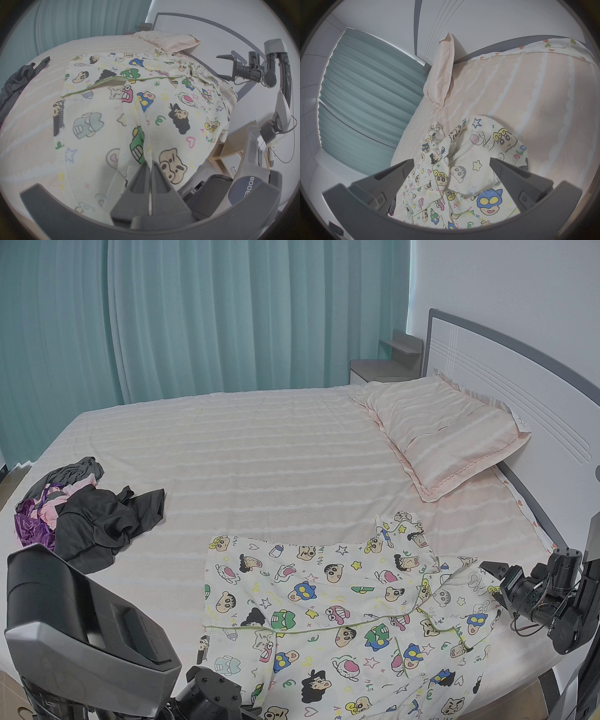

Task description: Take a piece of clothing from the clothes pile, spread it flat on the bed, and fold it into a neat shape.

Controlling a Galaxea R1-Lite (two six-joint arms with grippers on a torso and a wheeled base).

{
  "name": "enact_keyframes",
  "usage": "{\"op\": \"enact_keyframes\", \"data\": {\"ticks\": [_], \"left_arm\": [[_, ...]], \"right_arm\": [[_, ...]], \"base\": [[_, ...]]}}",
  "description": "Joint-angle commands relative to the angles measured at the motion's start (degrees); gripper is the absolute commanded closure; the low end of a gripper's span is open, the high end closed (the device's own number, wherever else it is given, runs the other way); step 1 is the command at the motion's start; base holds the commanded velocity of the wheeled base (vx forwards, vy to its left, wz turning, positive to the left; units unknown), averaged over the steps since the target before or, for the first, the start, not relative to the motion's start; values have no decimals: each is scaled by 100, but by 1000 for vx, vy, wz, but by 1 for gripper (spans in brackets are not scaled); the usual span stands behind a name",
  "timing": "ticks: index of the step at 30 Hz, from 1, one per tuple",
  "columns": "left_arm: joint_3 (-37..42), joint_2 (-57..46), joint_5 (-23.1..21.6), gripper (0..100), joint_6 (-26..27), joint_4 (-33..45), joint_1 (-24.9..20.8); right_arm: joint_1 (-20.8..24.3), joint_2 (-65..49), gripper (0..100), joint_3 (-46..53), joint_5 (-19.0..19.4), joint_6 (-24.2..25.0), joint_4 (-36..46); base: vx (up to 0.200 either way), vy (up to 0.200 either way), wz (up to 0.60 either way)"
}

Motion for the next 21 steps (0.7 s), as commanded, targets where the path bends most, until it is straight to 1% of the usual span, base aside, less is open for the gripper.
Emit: {"op": "enact_keyframes", "data": {"ticks": [1,6,10,11,14,16,17,18,21], "left_arm": [[-16,162,-3,100,-1,1,-165],[-60,294,-3,100,-1,1,-288],[-69,302,6,100,-1,1,-297],[-78,302,6,0,-1,1,-305],[-95,302,41,0,-1,-8,-332],[-95,276,217,0,-18,-8,-367],[-95,276,217,0,-18,-8,-367],[-95,267,419,0,-36,-17,-367],[-34,214,524,0,-54,-122,-384]], "right_arm": [[0,28,0,0,6,0,-85],[0,28,0,0,6,8,-85],[0,36,0,0,6,0,-85],[0,63,0,0,-3,0,-85],[0,72,0,0,-3,0,-85],[0,89,0,0,-3,0,-85],[0,89,0,0,-3,0,-85],[0,98,0,0,-3,0,-85],[0,98,0,0,-3,0,-85]], "base": [[0,0,0],[0,0,0],[0,0,0],[0,0,0],[0,0,0],[0,0,0],[0,0,0],[0,0,0],[0,0,0]]}}
